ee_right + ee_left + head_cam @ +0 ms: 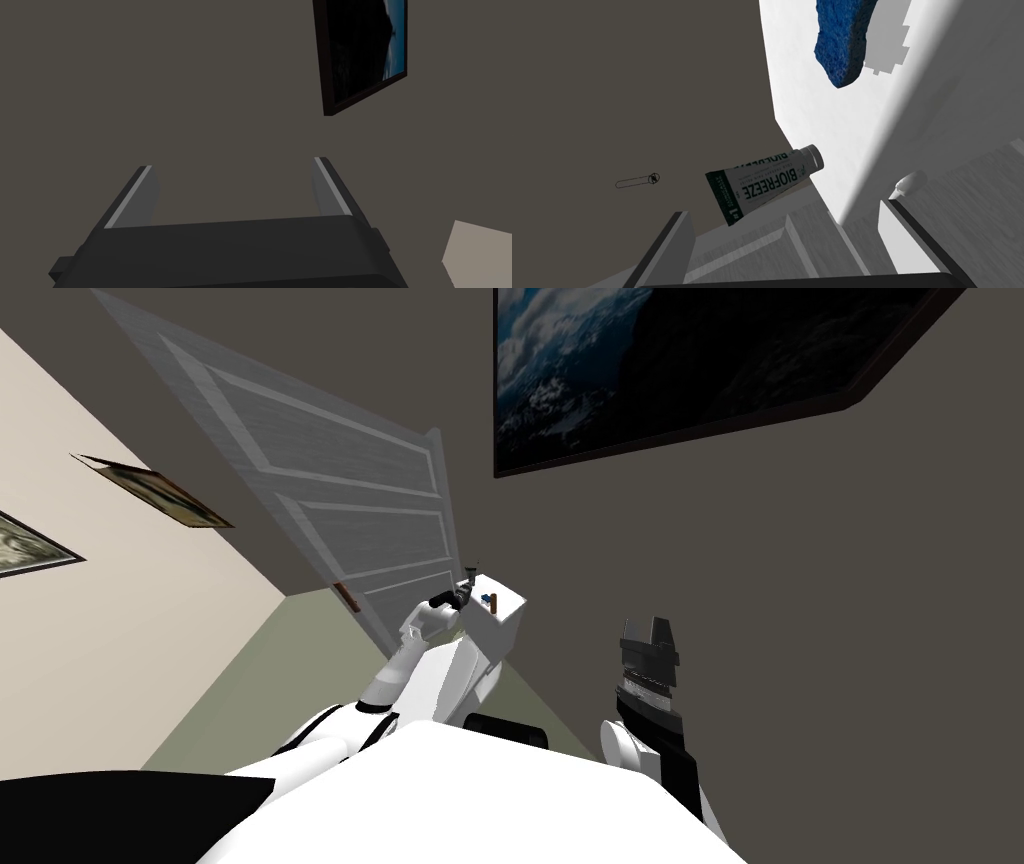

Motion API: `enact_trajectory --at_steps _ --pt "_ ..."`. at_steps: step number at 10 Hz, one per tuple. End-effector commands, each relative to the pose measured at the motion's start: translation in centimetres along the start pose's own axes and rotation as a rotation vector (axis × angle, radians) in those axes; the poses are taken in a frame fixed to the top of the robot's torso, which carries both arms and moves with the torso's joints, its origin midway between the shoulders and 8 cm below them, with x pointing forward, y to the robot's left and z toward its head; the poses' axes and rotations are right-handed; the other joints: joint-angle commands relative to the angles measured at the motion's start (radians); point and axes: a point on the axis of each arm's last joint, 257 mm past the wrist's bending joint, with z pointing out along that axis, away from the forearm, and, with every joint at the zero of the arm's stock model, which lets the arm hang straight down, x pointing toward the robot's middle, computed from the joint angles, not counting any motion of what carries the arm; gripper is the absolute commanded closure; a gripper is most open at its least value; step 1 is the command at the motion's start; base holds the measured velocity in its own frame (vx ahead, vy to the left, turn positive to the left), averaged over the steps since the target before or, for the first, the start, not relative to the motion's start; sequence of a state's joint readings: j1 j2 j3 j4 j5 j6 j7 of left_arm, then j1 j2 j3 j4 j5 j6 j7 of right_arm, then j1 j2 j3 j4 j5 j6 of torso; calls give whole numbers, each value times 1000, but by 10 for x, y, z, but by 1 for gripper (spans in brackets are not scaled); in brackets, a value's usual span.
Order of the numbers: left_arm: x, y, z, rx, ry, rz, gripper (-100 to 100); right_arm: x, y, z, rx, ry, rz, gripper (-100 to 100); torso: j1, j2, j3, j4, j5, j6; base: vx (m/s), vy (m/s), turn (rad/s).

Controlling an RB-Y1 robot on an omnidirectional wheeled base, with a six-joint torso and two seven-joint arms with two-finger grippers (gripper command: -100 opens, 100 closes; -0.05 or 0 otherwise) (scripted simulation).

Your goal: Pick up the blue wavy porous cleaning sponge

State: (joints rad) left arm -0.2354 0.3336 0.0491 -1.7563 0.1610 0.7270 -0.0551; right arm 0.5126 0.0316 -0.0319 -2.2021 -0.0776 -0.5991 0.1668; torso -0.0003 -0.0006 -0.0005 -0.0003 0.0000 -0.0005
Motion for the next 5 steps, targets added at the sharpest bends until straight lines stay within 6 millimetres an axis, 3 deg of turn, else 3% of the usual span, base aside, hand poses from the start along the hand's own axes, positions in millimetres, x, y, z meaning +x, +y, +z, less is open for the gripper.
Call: enact_trajectory --at_steps 1,5 --pt "-4 7 1 -40 -1 -3 -100 0 0 0 0 0 0 0 0 0 0 0 0 0 15 -4 -45" --pt "-18 22 1 -127 -4 -13 -100 0 0 0 0 0 0 0 0 0 0 0 0 0 14 -2 -51"
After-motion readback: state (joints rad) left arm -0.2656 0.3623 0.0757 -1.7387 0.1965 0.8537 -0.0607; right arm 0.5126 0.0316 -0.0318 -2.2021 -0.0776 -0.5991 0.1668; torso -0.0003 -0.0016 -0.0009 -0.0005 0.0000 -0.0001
